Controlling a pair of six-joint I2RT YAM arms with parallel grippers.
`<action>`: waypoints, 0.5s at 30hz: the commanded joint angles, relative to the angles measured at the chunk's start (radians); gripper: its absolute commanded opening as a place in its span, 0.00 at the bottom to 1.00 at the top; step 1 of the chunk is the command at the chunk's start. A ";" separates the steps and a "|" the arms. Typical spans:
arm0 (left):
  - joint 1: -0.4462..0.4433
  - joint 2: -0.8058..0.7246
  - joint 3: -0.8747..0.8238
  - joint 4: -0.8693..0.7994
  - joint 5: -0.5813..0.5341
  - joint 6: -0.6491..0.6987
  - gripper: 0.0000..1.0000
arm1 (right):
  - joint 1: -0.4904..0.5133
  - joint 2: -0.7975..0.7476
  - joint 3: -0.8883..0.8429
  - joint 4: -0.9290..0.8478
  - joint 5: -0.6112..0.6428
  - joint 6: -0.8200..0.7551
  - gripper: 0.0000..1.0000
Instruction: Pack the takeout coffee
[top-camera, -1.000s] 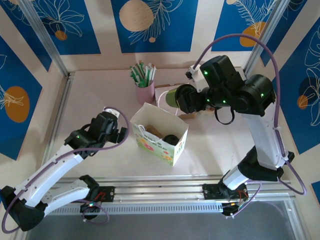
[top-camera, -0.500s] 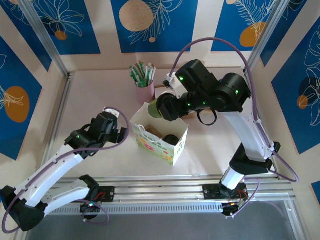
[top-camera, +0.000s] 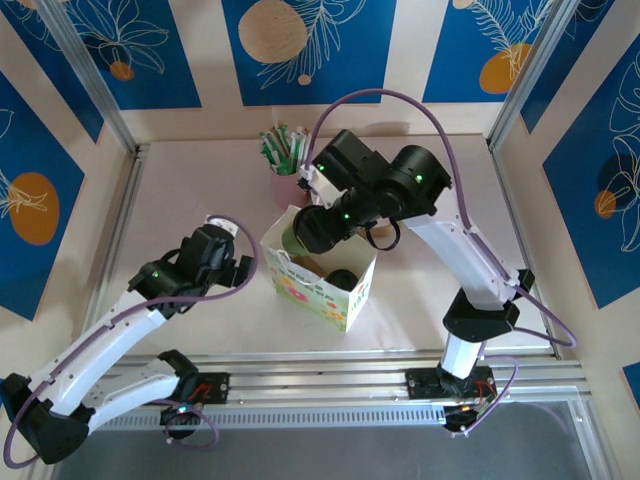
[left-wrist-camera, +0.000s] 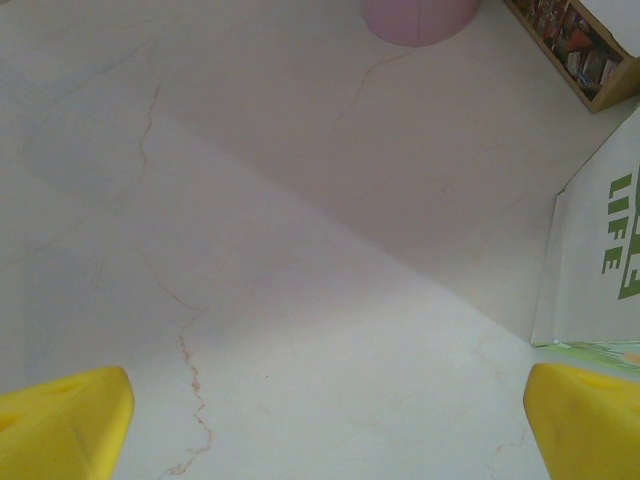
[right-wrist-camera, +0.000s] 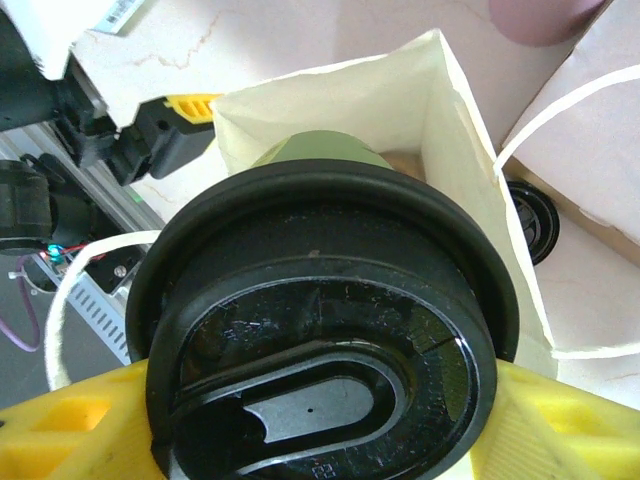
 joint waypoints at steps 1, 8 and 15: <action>0.014 -0.017 -0.011 0.008 -0.004 0.015 1.00 | 0.003 0.017 -0.019 -0.153 -0.034 -0.008 0.66; 0.015 -0.017 -0.012 0.009 -0.003 0.017 1.00 | 0.000 0.059 -0.022 -0.153 -0.034 -0.012 0.66; 0.017 -0.020 -0.014 0.008 0.000 0.017 1.00 | -0.002 0.092 -0.043 -0.153 -0.031 -0.016 0.66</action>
